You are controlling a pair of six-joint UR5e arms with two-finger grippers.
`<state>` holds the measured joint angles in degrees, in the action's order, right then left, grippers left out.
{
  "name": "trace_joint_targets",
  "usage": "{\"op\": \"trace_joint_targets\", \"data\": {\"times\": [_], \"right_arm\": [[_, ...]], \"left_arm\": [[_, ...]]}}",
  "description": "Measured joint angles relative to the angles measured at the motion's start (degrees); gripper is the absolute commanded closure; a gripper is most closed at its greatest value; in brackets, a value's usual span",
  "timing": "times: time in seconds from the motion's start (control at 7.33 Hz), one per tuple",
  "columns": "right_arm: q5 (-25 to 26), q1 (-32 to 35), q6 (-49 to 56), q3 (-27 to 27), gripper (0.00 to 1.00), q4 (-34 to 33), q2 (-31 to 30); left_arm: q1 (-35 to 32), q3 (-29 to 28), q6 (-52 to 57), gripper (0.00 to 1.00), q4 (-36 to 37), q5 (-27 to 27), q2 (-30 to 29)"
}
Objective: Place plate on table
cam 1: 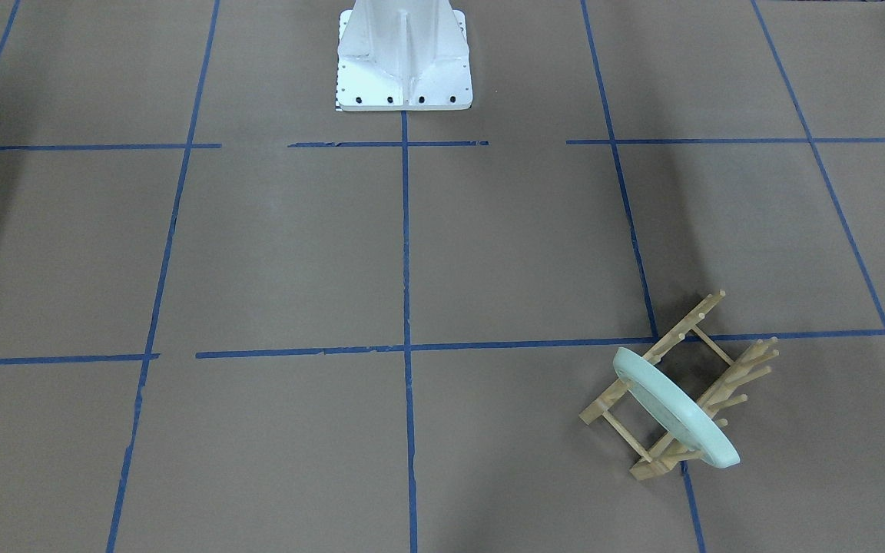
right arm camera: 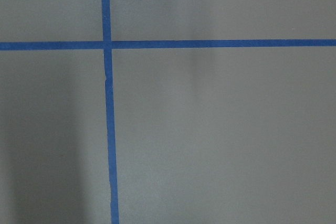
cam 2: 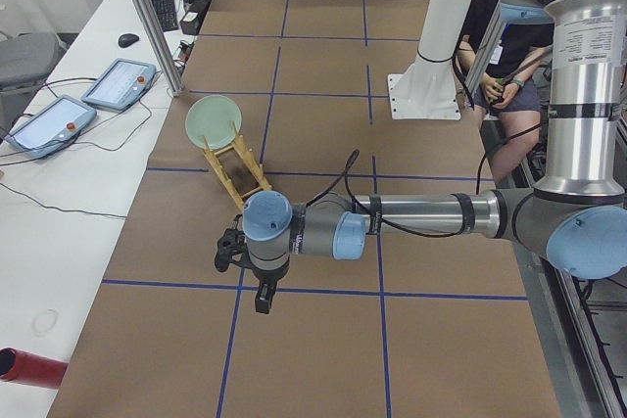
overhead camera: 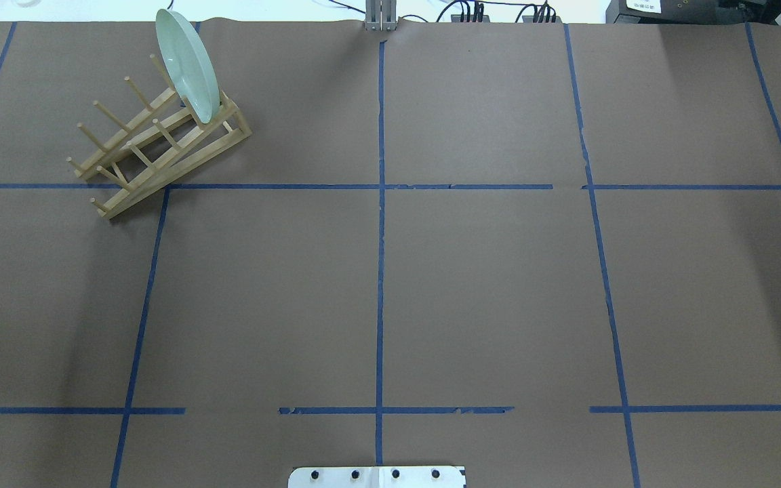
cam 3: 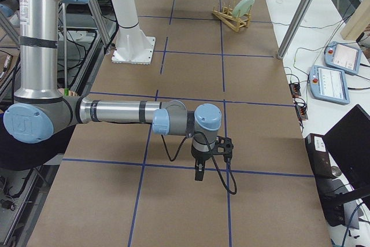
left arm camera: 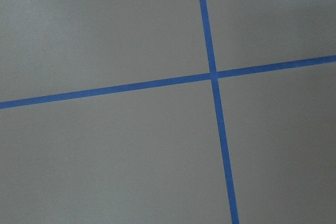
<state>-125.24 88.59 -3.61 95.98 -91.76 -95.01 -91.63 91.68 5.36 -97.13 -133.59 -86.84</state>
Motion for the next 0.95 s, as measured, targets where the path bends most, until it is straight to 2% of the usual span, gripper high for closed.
{"op": "trace_joint_targets", "data": {"times": [0.41, 0.55, 0.82, 0.95], "right_arm": [[0.0, 0.0, 0.01, 0.0, 0.0, 0.0, 0.0], [0.0, 0.0, -0.01, 0.0, 0.0, 0.0, 0.0], [-0.04, -0.05, -0.05, 0.0, 0.0, 0.0, 0.0], [-0.02, -0.05, -0.04, 0.0, 0.0, 0.0, 0.0]], "left_arm": [[0.05, 0.82, 0.31, 0.0, -0.68, -0.15, -1.27], [0.2, 1.37, 0.13, 0.0, -1.12, -0.2, -3.65], [1.92, 1.87, -1.15, 0.0, -2.72, -0.35, -12.14], [3.01, 2.22, -5.36, 0.0, -4.0, -1.4, -15.5]]}}
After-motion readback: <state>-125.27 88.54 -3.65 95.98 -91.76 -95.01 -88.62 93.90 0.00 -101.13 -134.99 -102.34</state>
